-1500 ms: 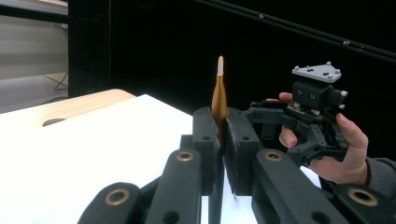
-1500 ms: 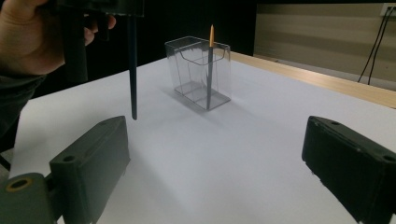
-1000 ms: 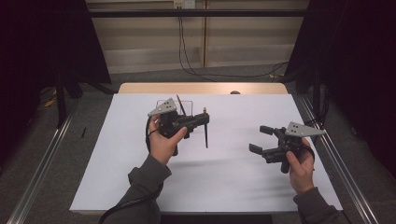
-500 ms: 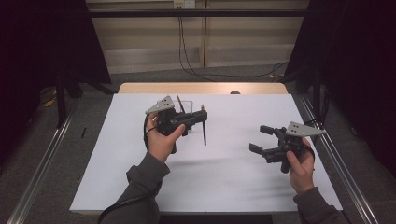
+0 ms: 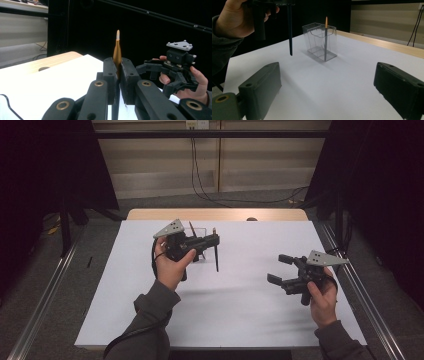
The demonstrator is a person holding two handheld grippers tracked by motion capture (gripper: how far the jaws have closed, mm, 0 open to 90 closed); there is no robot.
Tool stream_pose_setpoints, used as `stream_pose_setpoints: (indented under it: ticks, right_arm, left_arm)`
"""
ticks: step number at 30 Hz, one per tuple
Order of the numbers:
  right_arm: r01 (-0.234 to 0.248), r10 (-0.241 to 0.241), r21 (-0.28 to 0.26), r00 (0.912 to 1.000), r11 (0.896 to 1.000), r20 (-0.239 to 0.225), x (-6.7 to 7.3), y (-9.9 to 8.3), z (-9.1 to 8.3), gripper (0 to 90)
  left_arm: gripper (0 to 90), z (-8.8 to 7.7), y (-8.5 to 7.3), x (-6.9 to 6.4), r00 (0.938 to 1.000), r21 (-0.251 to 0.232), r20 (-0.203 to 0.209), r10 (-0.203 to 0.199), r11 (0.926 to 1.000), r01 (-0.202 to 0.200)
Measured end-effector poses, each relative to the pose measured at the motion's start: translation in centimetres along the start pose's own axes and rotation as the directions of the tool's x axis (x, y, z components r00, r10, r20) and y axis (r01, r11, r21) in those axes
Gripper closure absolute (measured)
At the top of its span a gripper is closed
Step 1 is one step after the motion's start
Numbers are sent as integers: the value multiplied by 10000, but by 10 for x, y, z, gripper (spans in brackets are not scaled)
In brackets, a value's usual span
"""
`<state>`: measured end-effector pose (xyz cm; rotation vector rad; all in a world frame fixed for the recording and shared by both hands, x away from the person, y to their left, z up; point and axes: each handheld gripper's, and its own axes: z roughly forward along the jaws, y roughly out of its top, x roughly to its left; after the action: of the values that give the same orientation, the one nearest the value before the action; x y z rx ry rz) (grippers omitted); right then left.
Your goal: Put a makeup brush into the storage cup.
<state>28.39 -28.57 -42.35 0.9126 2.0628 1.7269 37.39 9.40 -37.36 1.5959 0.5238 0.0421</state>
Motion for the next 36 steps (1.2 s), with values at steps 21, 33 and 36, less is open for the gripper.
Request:
stream_pose_setpoints:
  ticks: [21,33,36]
  right_arm:
    - [51,-50,40,10000,10000,-53,0,1,0,68]
    - [5,-5,7,9999,10000,-117,1,1,1,68]
    - [64,-64,16,9999,10000,-117,1,1,1,68]
  left_arm:
    - [840,-2,15,9,9990,-138,-364,256,9996,-261]
    - [840,-4,20,15,9974,-208,-632,344,9991,-358]
    - [840,-4,21,17,9972,-269,-694,289,9992,-308]
